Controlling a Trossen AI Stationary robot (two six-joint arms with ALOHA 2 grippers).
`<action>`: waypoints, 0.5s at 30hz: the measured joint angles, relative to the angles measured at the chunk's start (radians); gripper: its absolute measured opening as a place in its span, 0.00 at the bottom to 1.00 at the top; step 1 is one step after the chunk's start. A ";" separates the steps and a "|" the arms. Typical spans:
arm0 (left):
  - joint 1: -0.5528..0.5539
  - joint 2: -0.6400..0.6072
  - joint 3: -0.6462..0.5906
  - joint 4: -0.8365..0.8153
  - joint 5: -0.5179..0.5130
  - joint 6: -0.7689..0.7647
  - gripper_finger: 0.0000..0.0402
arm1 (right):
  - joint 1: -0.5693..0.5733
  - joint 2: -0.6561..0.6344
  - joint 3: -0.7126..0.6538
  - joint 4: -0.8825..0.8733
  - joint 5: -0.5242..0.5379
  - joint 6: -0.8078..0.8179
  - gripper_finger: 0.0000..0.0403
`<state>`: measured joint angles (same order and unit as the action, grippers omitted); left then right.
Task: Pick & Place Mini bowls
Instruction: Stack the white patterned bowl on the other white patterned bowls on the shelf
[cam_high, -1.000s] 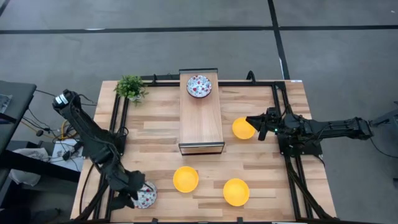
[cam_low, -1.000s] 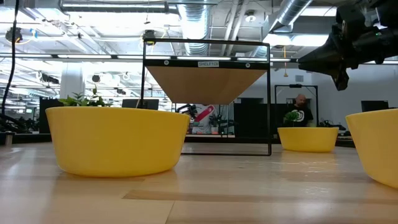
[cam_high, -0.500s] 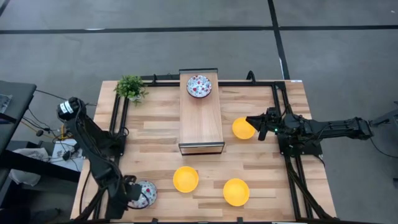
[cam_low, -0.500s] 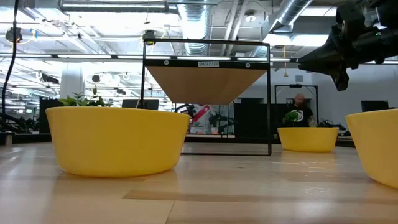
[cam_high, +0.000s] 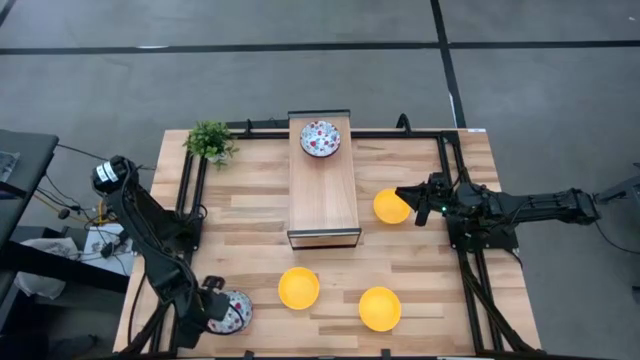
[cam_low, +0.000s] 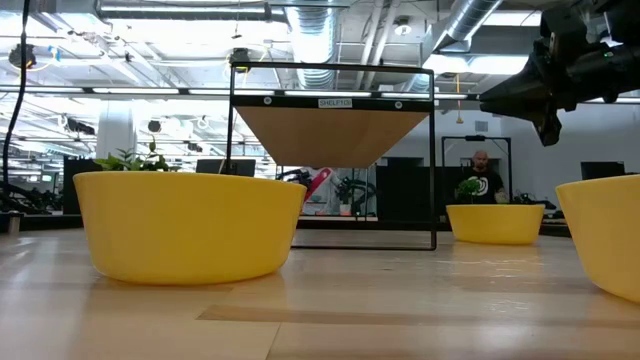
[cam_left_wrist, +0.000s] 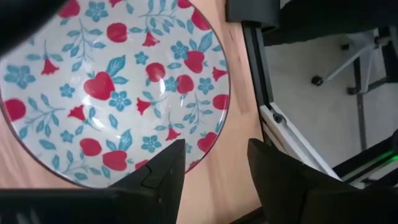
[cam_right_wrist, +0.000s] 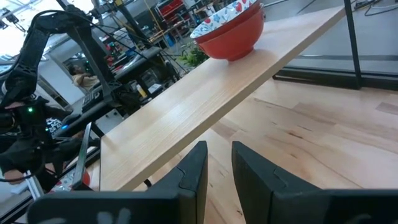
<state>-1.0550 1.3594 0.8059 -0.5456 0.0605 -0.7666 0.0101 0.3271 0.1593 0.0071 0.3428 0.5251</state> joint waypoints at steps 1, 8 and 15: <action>0.000 0.000 0.000 0.000 0.001 0.014 0.43 | 0.000 0.000 0.000 0.000 0.000 0.000 0.16; -0.023 0.002 0.000 -0.017 0.003 0.135 0.43 | 0.000 0.000 0.000 0.000 0.000 0.000 0.16; -0.020 0.004 -0.033 -0.026 0.000 0.164 0.43 | 0.000 0.000 0.000 0.000 0.029 0.000 0.16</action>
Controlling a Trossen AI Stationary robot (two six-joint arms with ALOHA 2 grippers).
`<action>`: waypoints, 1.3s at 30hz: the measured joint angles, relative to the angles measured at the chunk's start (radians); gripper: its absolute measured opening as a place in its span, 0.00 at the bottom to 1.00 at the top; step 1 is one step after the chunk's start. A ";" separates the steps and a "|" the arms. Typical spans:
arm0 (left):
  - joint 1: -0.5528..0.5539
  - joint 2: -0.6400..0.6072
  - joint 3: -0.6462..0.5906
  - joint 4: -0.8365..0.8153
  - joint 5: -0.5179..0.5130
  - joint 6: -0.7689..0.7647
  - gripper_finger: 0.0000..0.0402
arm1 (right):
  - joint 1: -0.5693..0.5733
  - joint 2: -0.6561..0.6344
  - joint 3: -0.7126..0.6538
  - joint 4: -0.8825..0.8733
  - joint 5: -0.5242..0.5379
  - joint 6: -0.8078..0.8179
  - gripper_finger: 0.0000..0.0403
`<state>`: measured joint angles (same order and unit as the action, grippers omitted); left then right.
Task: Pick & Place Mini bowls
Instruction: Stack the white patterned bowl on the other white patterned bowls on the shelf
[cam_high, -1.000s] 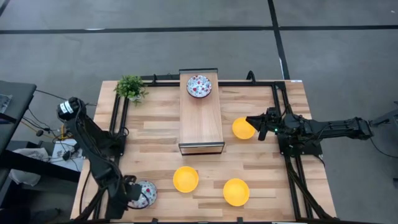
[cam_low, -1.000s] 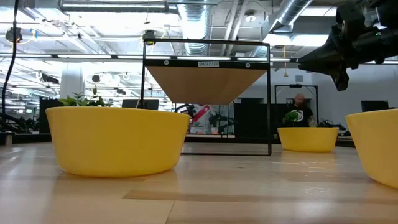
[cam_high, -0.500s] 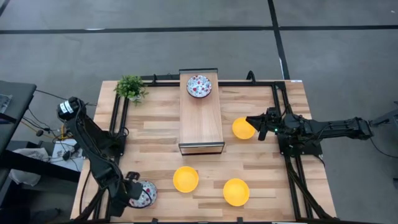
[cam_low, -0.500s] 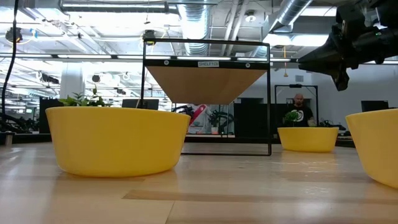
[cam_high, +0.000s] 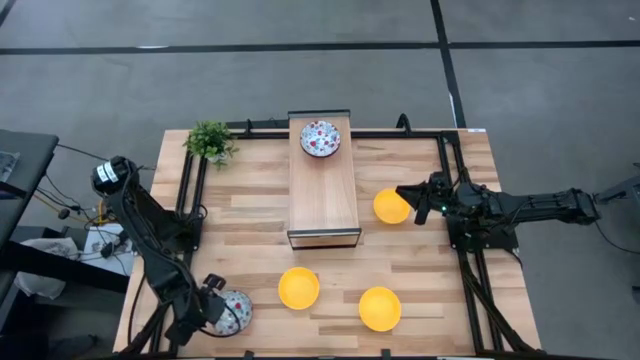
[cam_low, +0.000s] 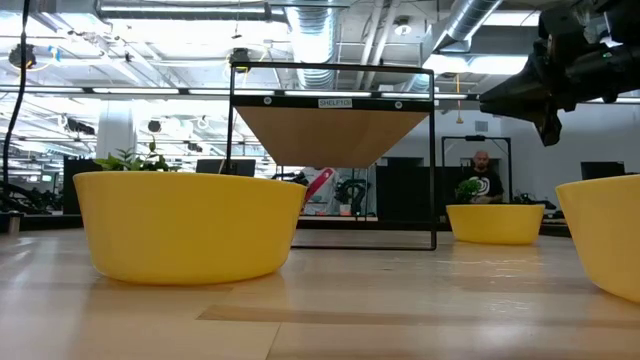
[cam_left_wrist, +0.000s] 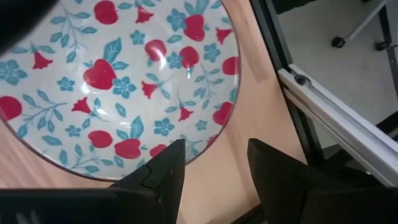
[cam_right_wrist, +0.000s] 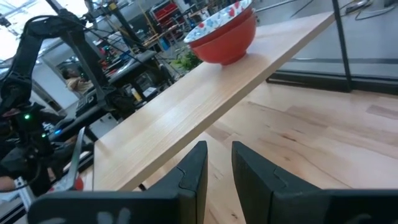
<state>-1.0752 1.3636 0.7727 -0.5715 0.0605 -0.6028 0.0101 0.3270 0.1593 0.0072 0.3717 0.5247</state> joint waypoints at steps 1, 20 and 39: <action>0.003 0.000 0.000 0.001 0.000 -0.001 0.43 | 0.000 0.000 0.000 0.000 0.005 0.000 0.16; 0.001 0.000 0.000 0.022 -0.008 0.045 0.43 | 0.000 0.000 0.000 0.000 0.027 0.025 0.16; -0.002 0.000 0.000 0.034 -0.068 0.067 0.43 | 0.000 0.000 0.000 0.001 0.026 0.037 0.16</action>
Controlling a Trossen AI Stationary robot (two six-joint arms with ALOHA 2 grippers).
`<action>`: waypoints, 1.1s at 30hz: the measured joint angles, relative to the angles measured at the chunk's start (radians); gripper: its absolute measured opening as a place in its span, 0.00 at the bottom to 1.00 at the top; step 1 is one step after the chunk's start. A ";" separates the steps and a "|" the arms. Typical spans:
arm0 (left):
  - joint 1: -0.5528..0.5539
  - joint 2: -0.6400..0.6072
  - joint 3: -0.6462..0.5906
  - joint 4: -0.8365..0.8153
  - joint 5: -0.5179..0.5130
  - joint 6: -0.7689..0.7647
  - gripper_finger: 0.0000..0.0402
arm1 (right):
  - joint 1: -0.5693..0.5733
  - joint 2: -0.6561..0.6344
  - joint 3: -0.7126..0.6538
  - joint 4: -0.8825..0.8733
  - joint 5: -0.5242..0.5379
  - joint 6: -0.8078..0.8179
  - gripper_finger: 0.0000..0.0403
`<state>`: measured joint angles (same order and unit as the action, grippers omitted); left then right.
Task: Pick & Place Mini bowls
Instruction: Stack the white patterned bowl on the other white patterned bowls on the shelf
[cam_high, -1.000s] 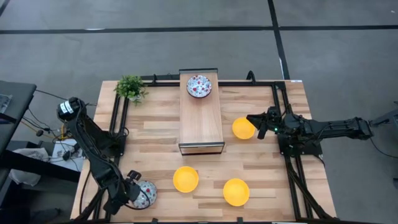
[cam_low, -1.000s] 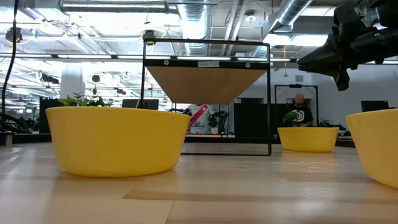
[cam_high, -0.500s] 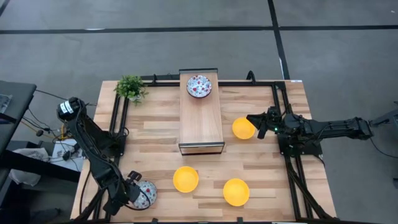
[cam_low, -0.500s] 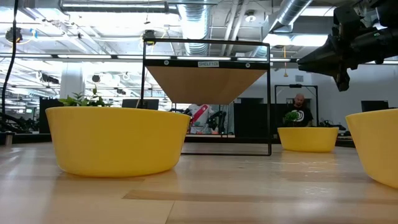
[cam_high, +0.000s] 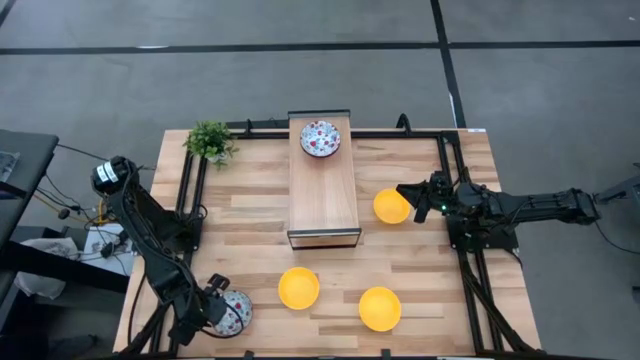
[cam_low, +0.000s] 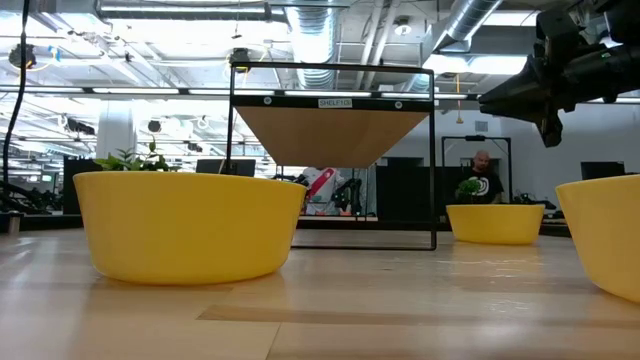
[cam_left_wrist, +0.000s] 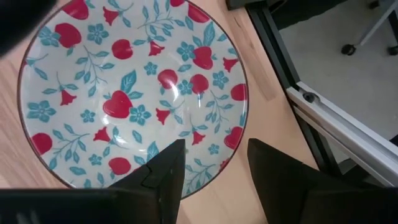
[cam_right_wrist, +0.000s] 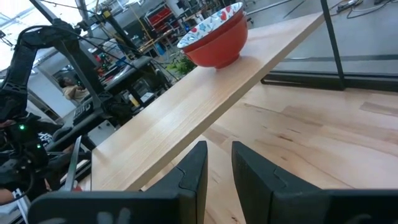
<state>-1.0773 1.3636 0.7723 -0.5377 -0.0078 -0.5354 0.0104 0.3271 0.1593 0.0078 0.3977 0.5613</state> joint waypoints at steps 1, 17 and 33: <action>-0.003 0.000 0.000 0.000 0.000 0.000 0.43 | 0.000 0.000 0.000 0.000 0.000 0.000 0.16; -0.055 0.001 0.000 0.007 -0.027 0.041 0.43 | 0.000 0.000 0.000 0.000 0.000 -0.001 0.16; -0.056 0.115 0.000 0.016 -0.053 0.112 0.43 | 0.000 0.000 0.000 0.000 0.001 0.007 0.16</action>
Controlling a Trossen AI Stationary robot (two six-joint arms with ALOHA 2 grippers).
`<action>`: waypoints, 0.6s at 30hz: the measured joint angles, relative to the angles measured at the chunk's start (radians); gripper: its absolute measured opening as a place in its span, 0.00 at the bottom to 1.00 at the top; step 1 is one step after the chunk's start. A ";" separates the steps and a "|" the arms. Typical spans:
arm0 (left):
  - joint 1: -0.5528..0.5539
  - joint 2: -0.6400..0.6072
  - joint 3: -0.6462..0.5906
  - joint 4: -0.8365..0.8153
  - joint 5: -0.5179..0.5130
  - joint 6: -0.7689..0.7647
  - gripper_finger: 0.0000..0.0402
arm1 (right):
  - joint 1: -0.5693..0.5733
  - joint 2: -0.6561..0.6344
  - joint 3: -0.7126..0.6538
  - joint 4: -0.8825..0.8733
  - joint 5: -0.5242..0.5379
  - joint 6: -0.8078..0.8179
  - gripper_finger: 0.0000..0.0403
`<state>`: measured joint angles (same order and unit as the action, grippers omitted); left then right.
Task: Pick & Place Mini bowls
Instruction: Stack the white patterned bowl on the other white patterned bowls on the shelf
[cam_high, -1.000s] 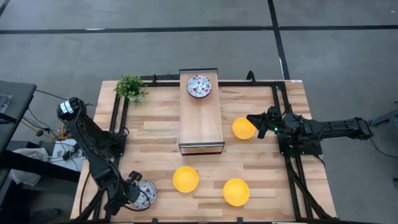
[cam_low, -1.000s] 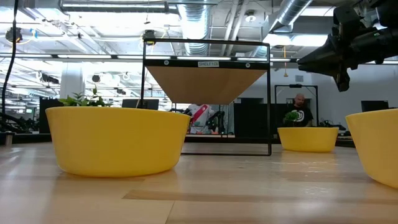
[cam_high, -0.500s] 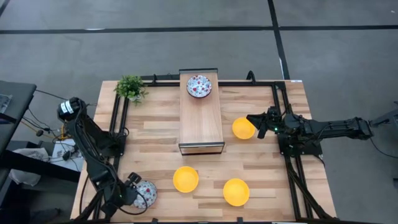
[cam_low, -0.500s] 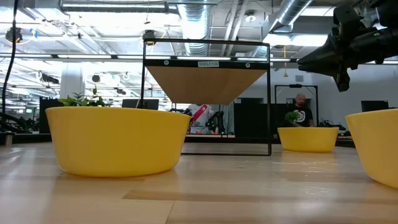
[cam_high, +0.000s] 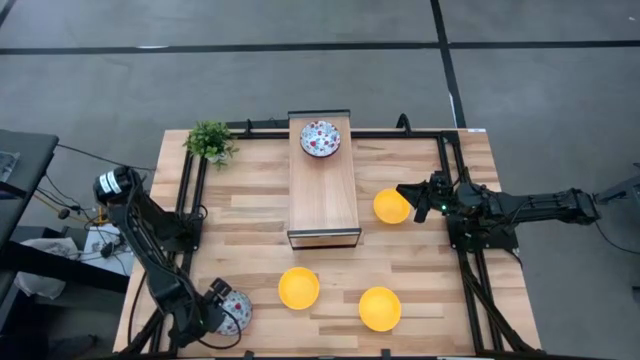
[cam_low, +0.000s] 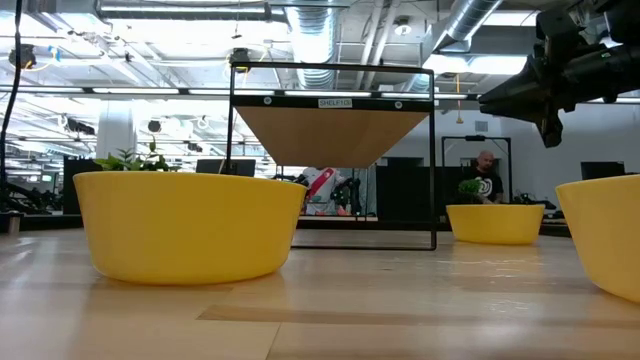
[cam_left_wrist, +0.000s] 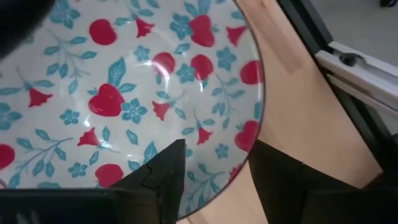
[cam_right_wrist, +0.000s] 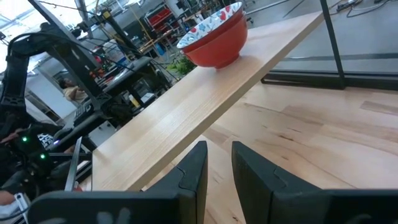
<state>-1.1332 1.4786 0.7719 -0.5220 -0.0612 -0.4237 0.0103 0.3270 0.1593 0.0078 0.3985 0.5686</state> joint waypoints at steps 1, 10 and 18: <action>0.000 0.003 0.000 0.000 0.000 0.001 0.43 | 0.000 0.000 0.000 0.000 0.000 0.001 0.16; 0.000 -0.001 0.000 0.006 0.002 0.000 0.27 | 0.000 0.000 0.000 0.000 0.000 0.018 0.16; 0.001 -0.011 0.005 0.009 -0.042 0.004 0.06 | 0.000 0.000 0.000 0.000 0.000 0.018 0.16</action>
<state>-1.1320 1.4673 0.7773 -0.5126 -0.1036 -0.4198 0.0103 0.3270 0.1593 0.0078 0.3981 0.5869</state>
